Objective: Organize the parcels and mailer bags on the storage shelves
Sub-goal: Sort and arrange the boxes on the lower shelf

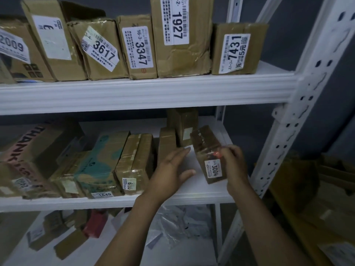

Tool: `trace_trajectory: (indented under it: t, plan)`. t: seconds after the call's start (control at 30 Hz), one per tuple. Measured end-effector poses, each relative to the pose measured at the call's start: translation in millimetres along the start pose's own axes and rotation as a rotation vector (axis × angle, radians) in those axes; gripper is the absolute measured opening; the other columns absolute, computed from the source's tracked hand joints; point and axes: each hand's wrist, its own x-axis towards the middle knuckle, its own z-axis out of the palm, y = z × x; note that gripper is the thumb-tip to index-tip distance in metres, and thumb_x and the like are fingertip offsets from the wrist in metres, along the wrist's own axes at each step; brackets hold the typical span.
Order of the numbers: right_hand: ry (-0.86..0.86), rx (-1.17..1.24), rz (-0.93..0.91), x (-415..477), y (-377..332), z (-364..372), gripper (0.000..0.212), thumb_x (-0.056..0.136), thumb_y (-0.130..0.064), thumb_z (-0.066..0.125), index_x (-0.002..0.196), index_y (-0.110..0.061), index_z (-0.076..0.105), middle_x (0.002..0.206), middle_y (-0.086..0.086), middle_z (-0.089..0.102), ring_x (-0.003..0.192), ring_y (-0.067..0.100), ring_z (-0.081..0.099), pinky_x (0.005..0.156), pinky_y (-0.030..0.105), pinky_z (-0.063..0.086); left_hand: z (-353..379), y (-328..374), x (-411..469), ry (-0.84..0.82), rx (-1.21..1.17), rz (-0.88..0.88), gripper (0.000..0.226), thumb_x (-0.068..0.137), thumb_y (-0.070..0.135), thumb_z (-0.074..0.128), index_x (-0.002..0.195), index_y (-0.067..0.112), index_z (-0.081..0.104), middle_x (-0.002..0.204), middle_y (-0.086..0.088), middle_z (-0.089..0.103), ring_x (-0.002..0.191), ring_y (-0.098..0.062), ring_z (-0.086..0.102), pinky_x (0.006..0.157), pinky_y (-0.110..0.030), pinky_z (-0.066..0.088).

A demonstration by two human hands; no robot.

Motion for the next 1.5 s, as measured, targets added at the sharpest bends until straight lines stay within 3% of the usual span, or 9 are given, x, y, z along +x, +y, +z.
trace_trajectory:
  t: [0.2,0.4,0.53,0.7,0.93,1.03,1.13,1.37,1.5]
  plan:
    - [-0.234,0.225,0.138,-12,-20,-21,0.043,0.088,-0.046,0.045,0.104,-0.017,0.072,0.097,0.008,0.073,0.090,0.026,0.067,0.081,0.044,0.054,13,29,-1,-0.091,-0.387,-0.050,0.096,0.078,0.040,0.076,0.151,0.042,0.014,0.156,0.018,0.021,0.140,0.005,0.020,0.114,-0.021,0.026]
    - [-0.355,0.296,0.203,-33,-20,-31,0.045,0.089,-0.037,0.045,0.115,-0.007,0.066,0.116,0.020,0.066,0.108,0.033,0.061,0.100,0.054,0.044,7,42,-10,0.014,-0.539,-0.075,0.074,0.077,0.052,0.072,0.139,0.049,0.031,0.153,0.019,0.026,0.140,0.004,0.024,0.110,-0.015,0.031]
    - [-0.441,0.210,0.103,-54,-22,-29,0.049,0.090,-0.052,0.050,0.122,-0.017,0.062,0.115,0.010,0.069,0.106,0.027,0.065,0.094,0.050,0.049,-7,47,-24,0.072,-0.546,-0.066,0.056,0.076,0.025,0.077,0.125,0.037,0.054,0.147,0.014,0.033,0.130,0.005,0.033,0.086,0.004,0.035]
    - [-0.446,0.184,0.008,-83,-23,-10,0.052,0.082,-0.039,0.064,0.131,-0.026,0.054,0.120,0.012,0.067,0.104,0.031,0.067,0.083,0.051,0.055,-40,44,-52,0.150,-0.666,-0.020,0.030,0.078,0.034,0.069,0.108,0.032,0.069,0.145,0.014,0.040,0.128,0.001,0.043,0.088,-0.020,0.053]
    - [-0.500,0.133,-0.088,-164,-23,62,0.074,0.077,-0.038,0.069,0.143,-0.039,0.035,0.129,-0.001,0.062,0.102,0.020,0.069,0.077,0.039,0.058,-109,9,-113,0.226,-0.608,-0.046,0.067,0.077,0.036,0.077,0.135,0.048,0.045,0.154,0.010,0.027,0.140,-0.008,0.032,0.108,-0.043,0.041]
    - [-0.496,0.200,-0.086,-208,-16,103,0.057,0.090,-0.024,0.060,0.141,-0.037,0.038,0.126,-0.001,0.064,0.100,0.019,0.069,0.074,0.038,0.058,-151,-9,-156,0.230,-0.661,-0.101,0.078,0.077,0.038,0.076,0.140,0.051,0.032,0.140,0.016,0.044,0.126,-0.002,0.048,0.100,-0.034,0.048]
    - [-0.550,0.261,-0.066,-256,-7,152,0.045,0.094,-0.022,0.053,0.137,-0.035,0.045,0.121,-0.002,0.067,0.101,0.019,0.069,0.073,0.037,0.056,-198,-30,-204,0.191,-0.678,-0.222,0.066,0.088,0.038,0.065,0.143,0.041,0.030,0.119,0.026,0.053,0.095,0.011,0.061,0.078,-0.015,0.053]
    - [-0.728,0.292,0.032,-347,14,265,0.035,0.097,-0.026,0.043,0.131,-0.028,0.052,0.116,0.004,0.070,0.102,0.024,0.068,0.070,0.036,0.055,-293,-102,-311,0.084,-0.850,-0.342,0.070,0.081,0.051,0.065,0.137,0.064,0.026,0.137,0.008,0.054,0.115,-0.020,0.062,0.097,-0.051,0.049]
    - [-0.752,0.051,-0.037,-375,29,332,0.044,0.095,-0.028,0.052,0.138,-0.031,0.047,0.119,-0.001,0.068,0.100,0.018,0.069,0.086,0.041,0.055,-333,-142,-360,0.267,-0.857,-0.443,0.062,0.089,0.035,0.064,0.139,0.054,0.032,0.122,0.002,0.065,0.101,-0.020,0.069,0.085,-0.042,0.056]
